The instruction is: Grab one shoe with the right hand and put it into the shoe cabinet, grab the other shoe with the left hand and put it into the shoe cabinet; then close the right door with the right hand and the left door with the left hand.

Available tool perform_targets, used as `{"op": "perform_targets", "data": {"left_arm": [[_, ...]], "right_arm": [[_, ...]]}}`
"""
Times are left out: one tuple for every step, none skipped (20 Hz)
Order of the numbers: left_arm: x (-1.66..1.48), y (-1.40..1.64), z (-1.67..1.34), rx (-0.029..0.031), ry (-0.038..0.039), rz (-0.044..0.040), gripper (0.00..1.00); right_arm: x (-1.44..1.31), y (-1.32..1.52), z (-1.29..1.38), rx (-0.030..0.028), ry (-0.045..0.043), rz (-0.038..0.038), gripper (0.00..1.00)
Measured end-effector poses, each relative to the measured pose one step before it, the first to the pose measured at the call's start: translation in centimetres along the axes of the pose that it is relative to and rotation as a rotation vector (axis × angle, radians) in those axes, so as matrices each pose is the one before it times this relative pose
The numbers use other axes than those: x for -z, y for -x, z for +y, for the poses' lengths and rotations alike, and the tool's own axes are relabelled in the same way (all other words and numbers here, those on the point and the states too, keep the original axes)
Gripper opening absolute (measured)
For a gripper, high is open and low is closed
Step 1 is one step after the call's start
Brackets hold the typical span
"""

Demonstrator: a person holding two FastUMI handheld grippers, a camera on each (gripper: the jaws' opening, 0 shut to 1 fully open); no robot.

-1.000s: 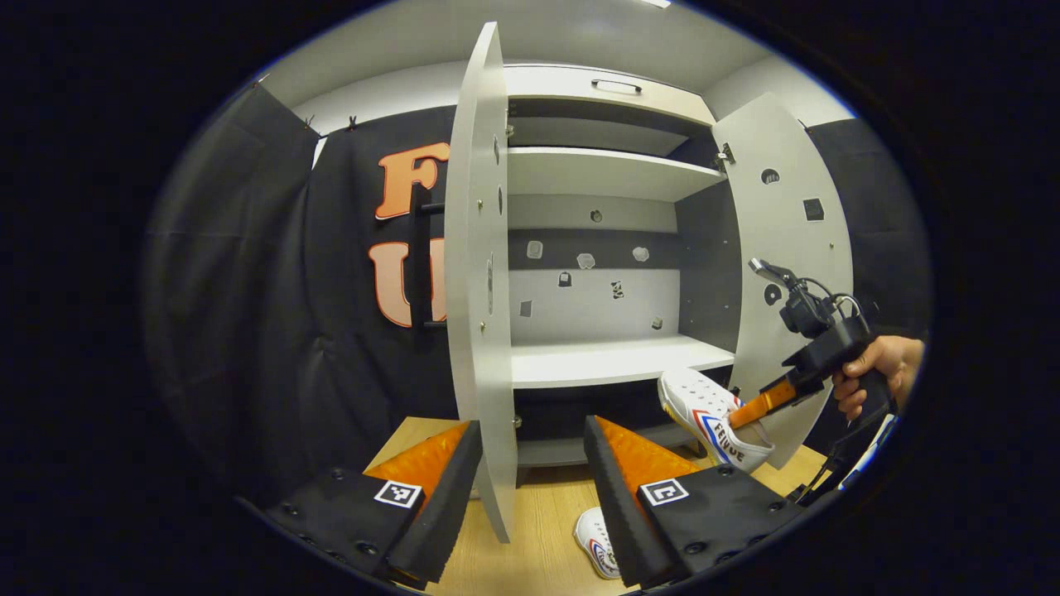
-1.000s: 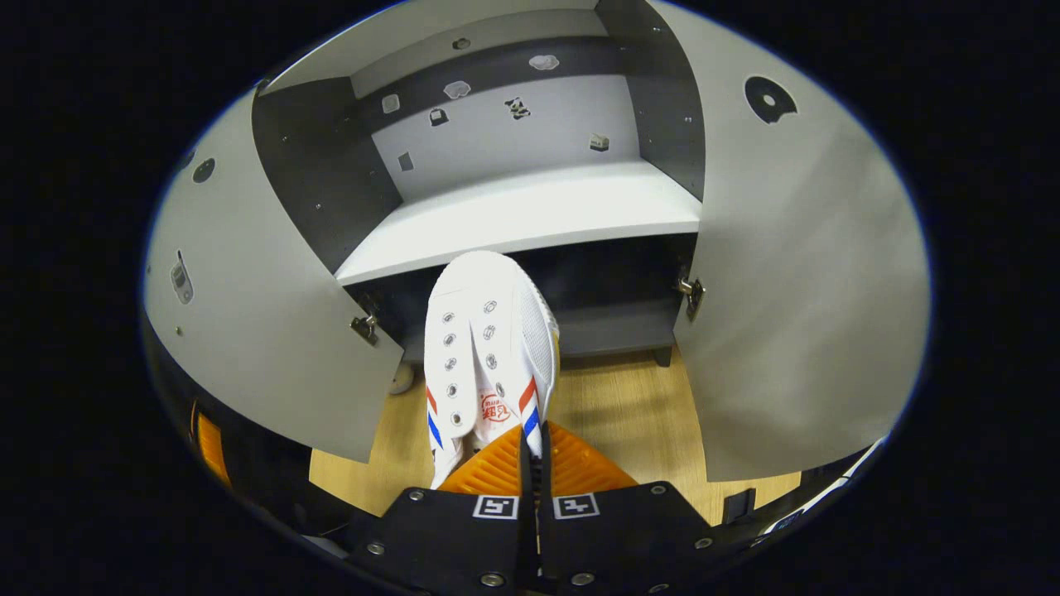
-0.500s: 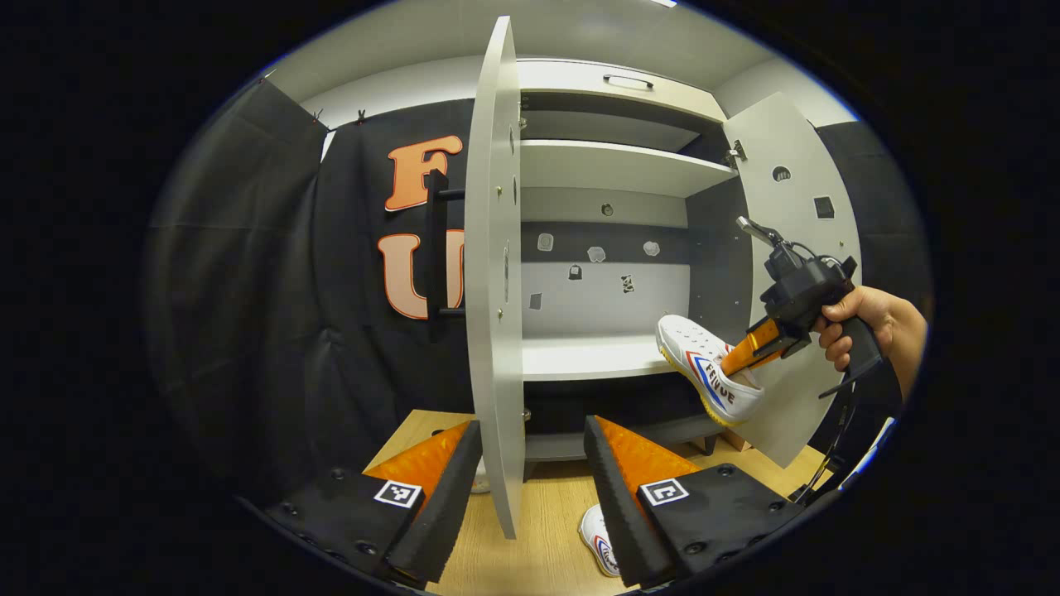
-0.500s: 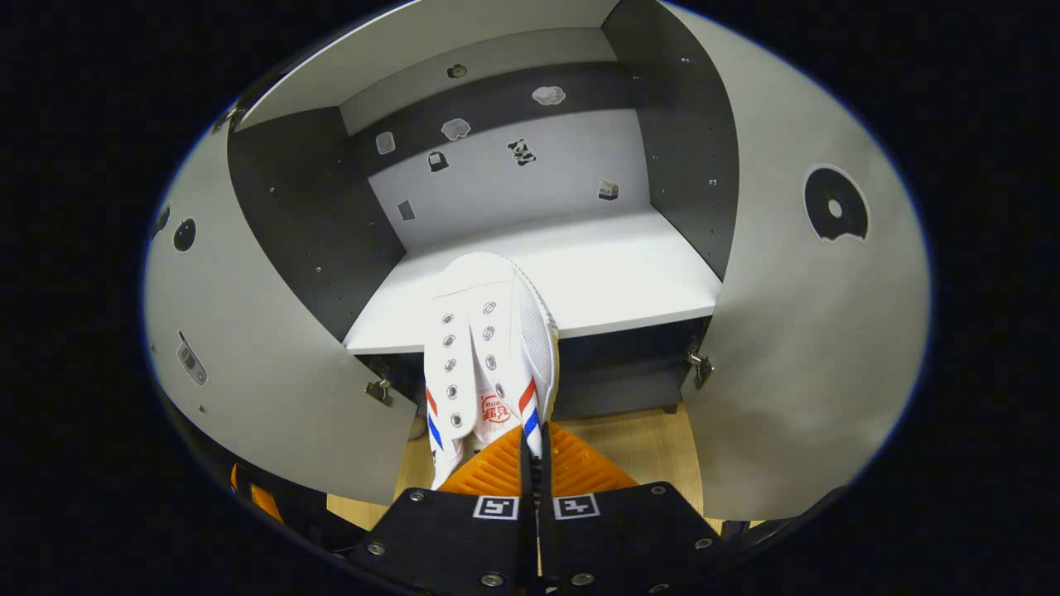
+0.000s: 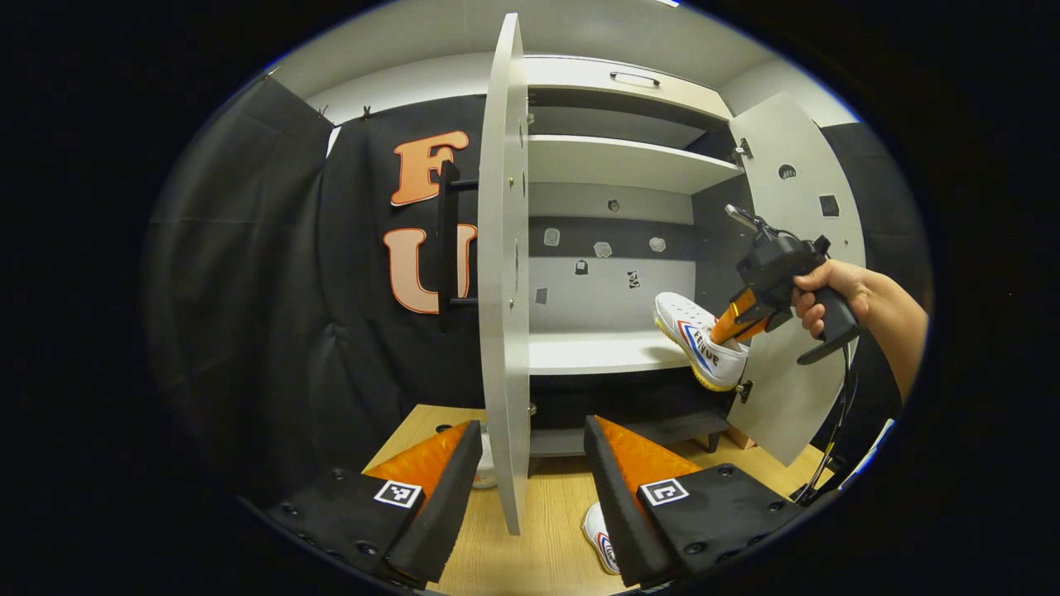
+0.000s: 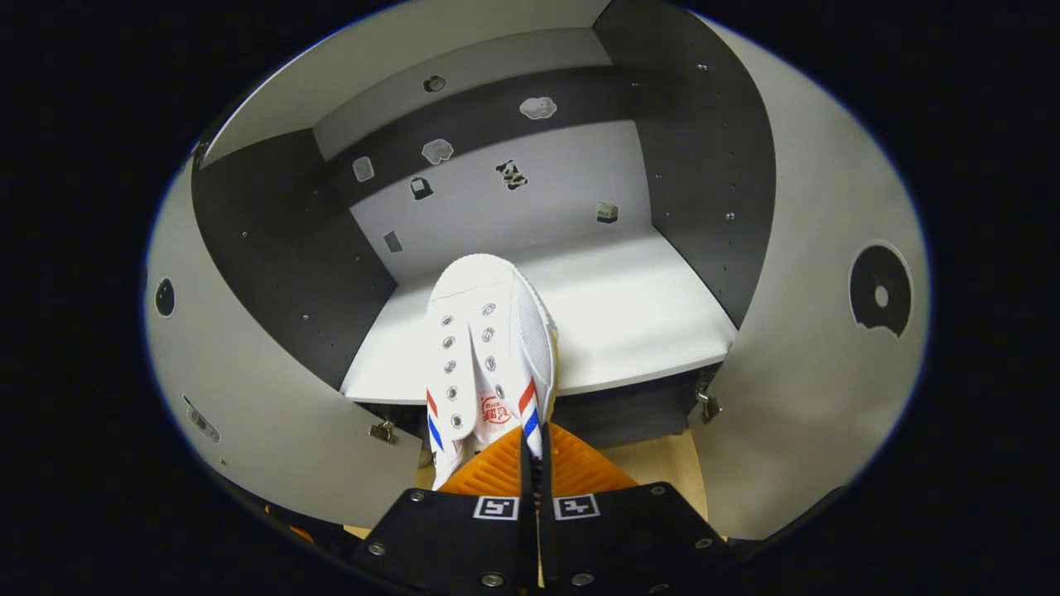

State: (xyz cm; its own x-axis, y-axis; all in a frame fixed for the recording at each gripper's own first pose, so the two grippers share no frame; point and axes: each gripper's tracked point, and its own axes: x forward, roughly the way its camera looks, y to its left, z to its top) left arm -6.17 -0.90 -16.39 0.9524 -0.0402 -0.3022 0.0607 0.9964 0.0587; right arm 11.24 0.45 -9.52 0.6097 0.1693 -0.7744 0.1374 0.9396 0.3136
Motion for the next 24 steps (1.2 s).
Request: {"op": "perform_targets", "data": {"left_arm": [[0.052,0.018,0.010,-0.00217,0.00320,0.00212,0.81],[0.039,0.002,0.002,-0.00160,0.00206,0.00294,0.81],[0.065,0.032,0.060,-0.00370,0.00029,0.00192,0.81],[0.012,0.011,0.023,-0.00189,0.00041,0.00260,0.81],[0.003,0.051,0.061,-0.00339,-0.00140,-0.00042,0.81],[0.030,-0.075,0.121,-0.00639,-0.00265,0.00118,0.81],[0.124,-0.010,0.079,-0.00643,-0.00151,0.00406,0.81],[0.111,-0.002,0.082,-0.00633,-0.00012,0.00410,0.81],[0.067,0.078,0.042,-0.00545,0.00090,0.00380,0.81],[-0.039,-0.019,0.111,-0.00735,0.00092,-0.00022,0.81],[0.065,-0.051,0.025,-0.00667,0.00245,0.00130,0.81],[0.027,0.000,0.087,-0.00641,0.00227,0.00083,0.81],[0.040,-0.030,0.068,-0.00768,0.00281,0.00058,0.81],[0.080,-0.024,0.039,-0.00558,0.00323,0.00398,0.81],[0.119,0.053,0.053,-0.00547,0.00283,0.00380,0.81],[0.066,0.022,0.079,-0.00602,0.00145,0.00386,0.81],[0.095,0.002,0.081,-0.00706,0.00169,0.00284,0.81],[0.058,-0.007,0.039,-0.00522,0.00320,0.00319,0.81],[0.121,0.025,0.011,-0.00452,0.00389,0.00451,0.81],[0.101,0.047,0.033,-0.00390,0.00297,0.00660,0.80],[0.067,0.082,0.044,-0.00398,0.00216,0.00393,0.81],[0.014,0.003,0.041,-0.00302,0.00058,0.00211,0.82],[0.071,-0.018,0.064,-0.00451,-0.00051,0.00155,0.82],[0.089,-0.019,0.093,-0.00567,0.00094,0.00509,0.81]], "right_arm": [[-0.450,-0.350,0.026,0.00050,-0.01059,0.00093,0.01],[-0.304,-0.486,-0.045,0.00300,-0.00643,0.00605,0.00],[-0.513,-0.467,-0.096,0.00630,-0.00220,0.00008,0.01],[-0.476,-0.441,-0.153,0.00999,0.00460,0.00182,0.01],[-0.656,-0.459,-0.052,0.00621,0.00773,-0.00105,0.01],[-0.468,-0.494,0.019,0.00262,-0.00058,0.00379,0.01],[-0.682,-0.668,0.099,0.00001,-0.00248,0.00232,0.01],[-0.670,-0.678,-0.047,0.00278,-0.00574,0.00421,0.01],[-0.752,-0.621,-0.066,0.00307,-0.00209,-0.00079,0.01],[-0.407,-0.553,-0.252,0.00765,-0.00690,0.00577,0.01],[-0.548,-0.737,-0.202,0.00950,-0.00530,0.00647,0.01],[-0.423,-0.669,-0.185,0.00852,-0.00231,0.00528,0.01],[-0.437,-0.710,-0.242,0.00874,0.00180,0.00837,0.01],[-0.426,-0.613,-0.278,0.01024,-0.00209,0.00655,0.01],[-0.456,-0.702,-0.207,0.01017,-0.00390,0.00574,0.01],[-0.332,-0.718,-0.246,0.01033,0.00155,0.01088,0.01],[-0.412,-0.546,-0.225,0.01271,0.00524,0.00503,0.01],[-0.306,-0.586,-0.229,0.00906,0.00282,0.01023,0.01],[-0.342,-0.419,-0.021,0.00105,-0.00921,0.00471,0.01],[-0.326,-0.412,0.066,-0.00202,-0.00578,0.00542,0.01],[-0.362,-0.421,-0.023,0.00260,0.00010,0.00320,0.01],[-0.211,-0.185,-0.144,0.00658,0.00029,0.00092,0.01],[-0.222,-0.225,-0.151,0.00576,-0.00286,0.00084,0.01],[-0.068,-0.282,-0.119,0.00605,-0.01130,0.00260,0.01]]}}
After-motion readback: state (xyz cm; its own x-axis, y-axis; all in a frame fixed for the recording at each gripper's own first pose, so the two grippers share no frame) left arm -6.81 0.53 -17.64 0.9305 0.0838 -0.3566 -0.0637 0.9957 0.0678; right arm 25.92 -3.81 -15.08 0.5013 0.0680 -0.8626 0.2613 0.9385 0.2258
